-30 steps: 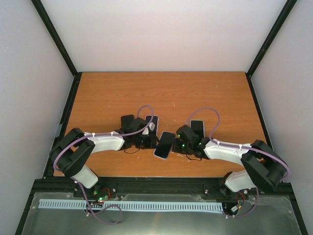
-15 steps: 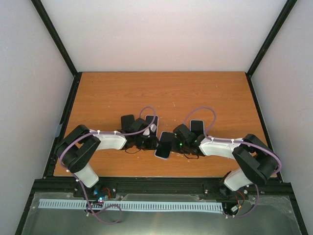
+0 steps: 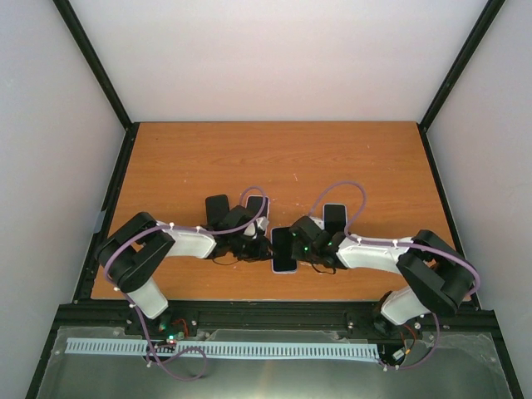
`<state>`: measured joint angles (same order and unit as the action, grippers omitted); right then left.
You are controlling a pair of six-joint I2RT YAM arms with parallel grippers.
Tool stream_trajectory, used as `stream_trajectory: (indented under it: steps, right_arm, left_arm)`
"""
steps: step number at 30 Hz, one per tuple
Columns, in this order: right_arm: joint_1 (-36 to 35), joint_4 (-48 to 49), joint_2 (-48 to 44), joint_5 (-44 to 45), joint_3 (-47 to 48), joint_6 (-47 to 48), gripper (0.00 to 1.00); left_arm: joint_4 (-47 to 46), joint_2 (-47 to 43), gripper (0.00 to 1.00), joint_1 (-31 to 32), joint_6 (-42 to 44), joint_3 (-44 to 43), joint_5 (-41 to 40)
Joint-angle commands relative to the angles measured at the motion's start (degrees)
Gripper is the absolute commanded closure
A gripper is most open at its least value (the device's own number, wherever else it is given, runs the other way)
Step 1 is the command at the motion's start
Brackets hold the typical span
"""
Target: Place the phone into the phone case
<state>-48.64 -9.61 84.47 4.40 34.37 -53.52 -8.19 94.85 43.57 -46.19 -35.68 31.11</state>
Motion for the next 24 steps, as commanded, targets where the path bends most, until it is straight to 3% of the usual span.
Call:
stream_trajectory:
  steps: [1, 8, 14, 19, 24]
  right_arm:
    - [-5.03, -0.46, 2.59, -3.93, 1.68, -3.13, 0.97]
    - [-4.68, -3.79, 0.79, 0.22, 2.09, -2.47, 0.97]
    - [-0.88, -5.57, -6.22, 3.28, -0.36, 3.59, 0.87]
    - [0.62, -1.25, -11.90, 0.94, -4.14, 4.66, 0.79]
    - [1.06, 9.35, -12.07, -4.87, -7.82, 4.90, 0.70]
  left_arm:
    - [-7.71, 0.49, 0.69, 2.13, -0.91, -1.11, 4.10]
    - [-6.22, -0.48, 0.68, 2.09, -1.00, -0.71, 3.04]
    - [-4.89, -4.00, 0.64, 0.22, -2.70, 2.09, 2.11]
    - [-4.16, -6.48, 0.64, -2.84, -2.40, 4.76, 1.06]
    - [-3.20, -6.03, 0.64, -3.67, -2.09, 4.55, 0.69]
